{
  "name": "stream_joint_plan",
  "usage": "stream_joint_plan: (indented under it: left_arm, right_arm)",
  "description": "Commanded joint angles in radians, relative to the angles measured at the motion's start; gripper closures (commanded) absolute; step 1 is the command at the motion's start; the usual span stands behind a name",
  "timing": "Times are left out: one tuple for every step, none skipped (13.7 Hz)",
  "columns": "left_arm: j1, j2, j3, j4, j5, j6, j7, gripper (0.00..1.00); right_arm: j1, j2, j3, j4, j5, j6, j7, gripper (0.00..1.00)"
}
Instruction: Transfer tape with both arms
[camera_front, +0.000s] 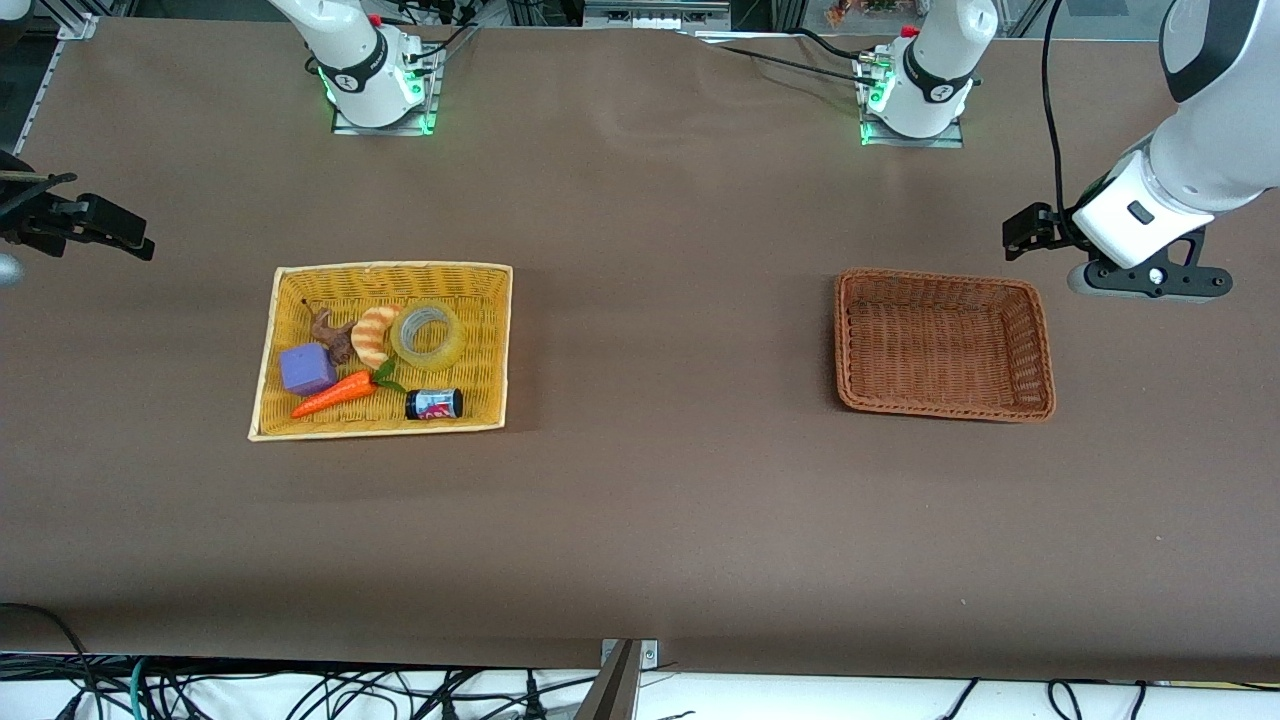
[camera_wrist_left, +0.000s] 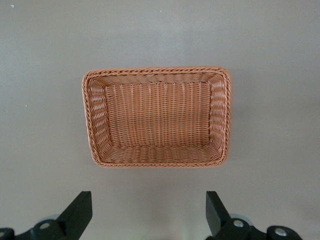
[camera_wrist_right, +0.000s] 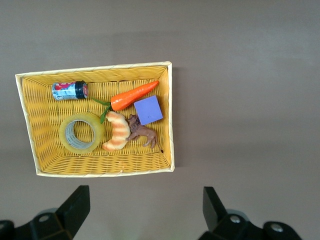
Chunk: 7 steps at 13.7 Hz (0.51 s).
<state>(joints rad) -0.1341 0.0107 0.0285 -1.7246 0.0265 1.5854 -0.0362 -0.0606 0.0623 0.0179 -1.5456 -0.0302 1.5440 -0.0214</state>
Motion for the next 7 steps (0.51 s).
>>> stream_joint_plan:
  left_arm:
    - [0.004, 0.008, 0.001, 0.020, -0.003, -0.015, 0.002, 0.00]
    - [0.004, 0.008, 0.001, 0.020, -0.003, -0.015, 0.002, 0.00]
    - [0.004, 0.008, 0.001, 0.020, -0.003, -0.015, 0.002, 0.00]
    - [0.004, 0.008, 0.001, 0.020, -0.003, -0.013, 0.002, 0.00]
    - [0.004, 0.009, 0.001, 0.020, -0.003, -0.013, 0.002, 0.00]
    - [0.004, 0.015, 0.001, 0.020, -0.003, -0.012, 0.002, 0.00]
    - [0.004, 0.015, 0.001, 0.020, -0.003, -0.012, 0.002, 0.00]
  right_arm:
    - [-0.008, 0.005, 0.008, 0.015, -0.011, -0.007, -0.012, 0.00]
    - [-0.008, 0.005, 0.007, 0.015, -0.008, -0.007, -0.012, 0.00]
    - [-0.008, 0.005, 0.007, 0.015, -0.010, -0.007, -0.012, 0.00]
    - [-0.008, 0.004, 0.007, 0.015, -0.010, -0.005, -0.012, 0.00]
    - [-0.008, 0.005, 0.007, 0.015, -0.011, -0.005, -0.012, 0.00]
    - [-0.008, 0.004, 0.007, 0.015, -0.013, -0.007, -0.012, 0.00]
    - [-0.008, 0.004, 0.007, 0.015, -0.013, -0.007, -0.012, 0.00]
